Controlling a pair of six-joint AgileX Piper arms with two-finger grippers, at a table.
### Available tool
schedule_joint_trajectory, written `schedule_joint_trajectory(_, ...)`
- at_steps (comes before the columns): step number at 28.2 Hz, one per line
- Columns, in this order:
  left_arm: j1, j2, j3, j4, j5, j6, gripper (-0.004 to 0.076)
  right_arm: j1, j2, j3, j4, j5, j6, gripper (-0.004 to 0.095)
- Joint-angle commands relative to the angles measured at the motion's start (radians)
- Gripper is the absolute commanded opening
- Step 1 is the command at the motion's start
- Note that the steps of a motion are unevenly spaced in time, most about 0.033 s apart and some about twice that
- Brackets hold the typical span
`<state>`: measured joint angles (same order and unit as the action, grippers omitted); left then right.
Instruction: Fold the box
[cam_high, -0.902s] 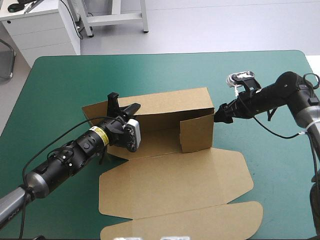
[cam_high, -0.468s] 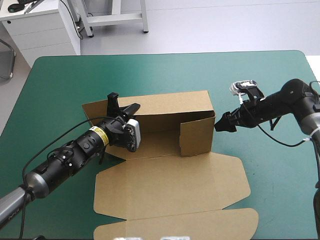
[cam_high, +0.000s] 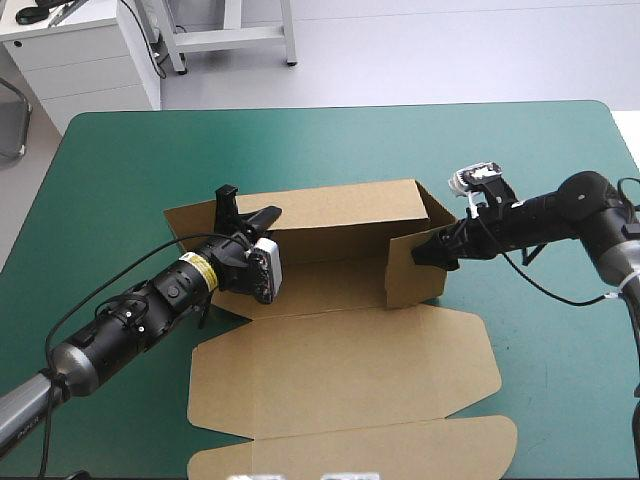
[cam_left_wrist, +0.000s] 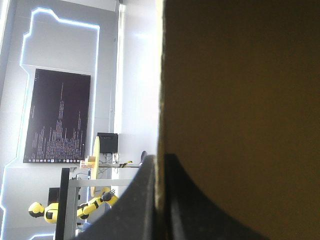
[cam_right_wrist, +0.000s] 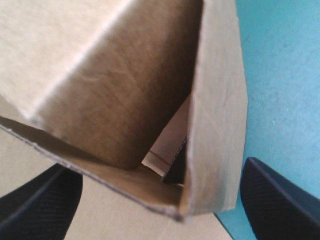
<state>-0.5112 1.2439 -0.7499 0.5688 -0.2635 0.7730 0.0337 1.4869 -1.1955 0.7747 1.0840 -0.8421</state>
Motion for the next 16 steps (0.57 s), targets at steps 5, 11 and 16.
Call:
schedule_joint_trajectory(5,0.000,-0.025,-0.027,-0.017,-0.082,-0.013,-0.0007,0.136,-0.034,-0.023,0.028,-0.186,-0.042,0.0777)
schedule_joint_trajectory(11,0.000,-0.025,-0.027,-0.017,-0.082,-0.013,-0.0007,0.218,-0.034,-0.023,-0.109,-0.334,0.021,0.0777)
schedule_joint_trajectory(16,0.000,-0.025,-0.027,-0.017,-0.105,-0.041,-0.0006,0.259,-0.034,-0.023,-0.201,-0.443,0.070,0.0689)
